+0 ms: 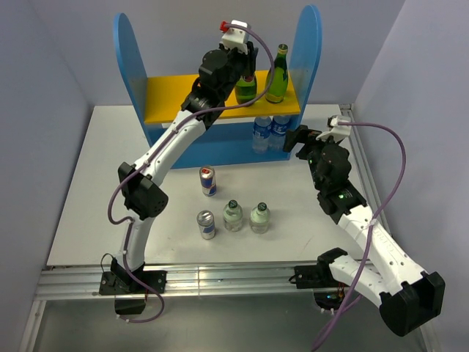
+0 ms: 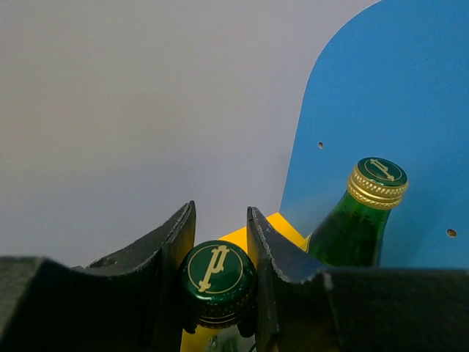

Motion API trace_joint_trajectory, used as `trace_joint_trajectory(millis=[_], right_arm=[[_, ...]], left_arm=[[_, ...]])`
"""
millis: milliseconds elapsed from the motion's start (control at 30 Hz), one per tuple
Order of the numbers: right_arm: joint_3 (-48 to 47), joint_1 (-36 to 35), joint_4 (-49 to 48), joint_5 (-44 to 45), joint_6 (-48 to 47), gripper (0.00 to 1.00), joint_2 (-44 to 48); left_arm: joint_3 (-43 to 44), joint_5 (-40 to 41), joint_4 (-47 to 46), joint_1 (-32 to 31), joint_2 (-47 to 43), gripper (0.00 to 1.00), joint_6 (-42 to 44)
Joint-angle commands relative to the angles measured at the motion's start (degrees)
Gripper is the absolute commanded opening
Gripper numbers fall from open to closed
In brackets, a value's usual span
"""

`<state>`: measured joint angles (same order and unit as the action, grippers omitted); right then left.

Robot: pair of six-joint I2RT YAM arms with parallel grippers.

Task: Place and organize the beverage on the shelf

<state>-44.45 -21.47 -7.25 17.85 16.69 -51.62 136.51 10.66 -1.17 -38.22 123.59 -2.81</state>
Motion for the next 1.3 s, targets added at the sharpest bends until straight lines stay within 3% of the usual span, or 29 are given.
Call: trace_joint_trajectory(millis=[0, 100, 200, 233, 300, 333, 400, 433, 533, 700, 800, 1033, 1167, 1267], right_arm=[[0.68, 0.12, -2.95, 0.87, -0.08, 1.0, 0.55], [0.76, 0.12, -3.39, 0.79, 0.01, 1.0, 0.02], [0.76, 0.12, -3.48, 0.88, 0.1, 1.0, -0.5], [0.76, 0.12, -3.48, 0.96, 0.1, 1.0, -0.59], [0.76, 0.12, -3.56, 0.96, 0.1, 1.0, -0.59], [0.76, 0.12, -3.56, 1.05, 0.19, 1.0, -0.5], [0.76, 0.12, -3.48, 1.05, 0.27, 1.0, -0.77], [0.76, 0.03, -3.39, 1.14, 0.28, 1.0, -0.77], [0.76, 0.12, -3.39, 1.14, 0.45, 1.0, -0.77], [1.2, 0.12, -3.3, 1.4, 0.45, 1.0, -0.68], [1.47, 0.03, -3.48, 1.66, 0.54, 1.0, -0.42], [2.08, 0.12, -4.0, 2.28, 0.63, 1.0, 0.02], [2.26, 0.12, -3.74, 2.81, 0.63, 1.0, 0.29], [2.08, 0.12, -3.22, 2.98, 0.8, 1.0, 0.37]], left_arm=[[4.2, -3.27, -7.18, 0.34, -0.55, 0.0, -2.82], [4.73, -5.82, -7.18, 0.51, 0.68, 0.0, -2.99], [3.86, -7.58, -7.27, 0.51, 0.86, 0.07, -3.17], [3.07, -8.97, -7.27, 0.51, 0.78, 0.21, -2.99], [2.01, -10.03, -7.53, 0.51, 0.16, 0.34, -2.9], [1.14, -10.21, -7.71, 0.51, 0.07, 0.51, -2.64], [0.87, -11.17, -7.53, 0.51, -0.1, 0.66, -2.47], [0.78, -11.44, -7.44, 0.51, -0.1, 0.79, -2.2], [0.52, -11.8, -7.27, 0.42, -0.1, 0.92, -2.03], [-2.11, -10.92, -7.7, 0.25, -2.72, 0.99, -1.41], [-9.66, -8.11, -10.15, 0.34, -9.05, 0.99, -1.15], [-35.38, 3.64, -12.8, -2.21, -29.52, 0.99, 2.19], [-48.94, 12.36, -12.19, -7.91, -44.79, 0.99, 7.11], [-62.03, 17.46, -11.4, -11.51, -55.69, 0.99, 3.88]])
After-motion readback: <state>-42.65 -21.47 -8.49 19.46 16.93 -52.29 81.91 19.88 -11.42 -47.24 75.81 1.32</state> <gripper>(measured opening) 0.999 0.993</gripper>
